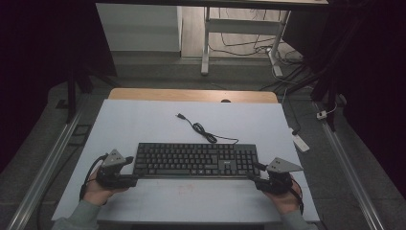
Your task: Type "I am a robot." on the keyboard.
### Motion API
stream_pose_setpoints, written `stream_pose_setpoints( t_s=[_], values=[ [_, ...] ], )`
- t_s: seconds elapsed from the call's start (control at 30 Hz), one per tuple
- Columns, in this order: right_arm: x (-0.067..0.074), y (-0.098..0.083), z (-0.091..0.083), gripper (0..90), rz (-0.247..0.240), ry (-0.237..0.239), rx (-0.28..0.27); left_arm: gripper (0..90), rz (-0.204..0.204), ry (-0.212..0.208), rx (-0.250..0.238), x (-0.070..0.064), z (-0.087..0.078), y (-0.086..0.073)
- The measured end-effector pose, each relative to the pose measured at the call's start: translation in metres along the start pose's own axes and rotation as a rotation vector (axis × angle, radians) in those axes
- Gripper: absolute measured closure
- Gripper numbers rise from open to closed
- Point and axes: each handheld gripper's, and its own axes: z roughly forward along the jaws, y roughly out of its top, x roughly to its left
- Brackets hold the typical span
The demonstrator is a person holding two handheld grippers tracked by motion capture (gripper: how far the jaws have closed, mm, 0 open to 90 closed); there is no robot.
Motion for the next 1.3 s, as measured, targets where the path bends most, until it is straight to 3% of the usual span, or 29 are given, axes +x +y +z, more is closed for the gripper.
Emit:
stream_pose_setpoints(
  t_s=[0.2, 0.43, 0.9, 1.3],
  values=[
    [-0.001, 0.001, 0.002, 48.3, 0.000, 0.011, -0.003, 26.1, -0.028, 0.000, 0.022, 0.001, -0.002, 0.009],
    [0.003, 0.011, 0.005, 48.4, -0.010, 0.021, -0.005, 27.8, -0.033, -0.023, 0.002, 0.002, -0.003, 0.021],
    [0.029, 0.043, 0.036, 51.0, -0.041, 0.078, -0.005, 33.7, -0.048, -0.029, 0.010, 0.008, 0.002, 0.020],
    [0.048, 0.078, 0.068, 65.3, -0.055, 0.119, 0.003, 51.7, -0.026, -0.026, 0.003, 0.006, 0.004, 0.020]
  ],
)
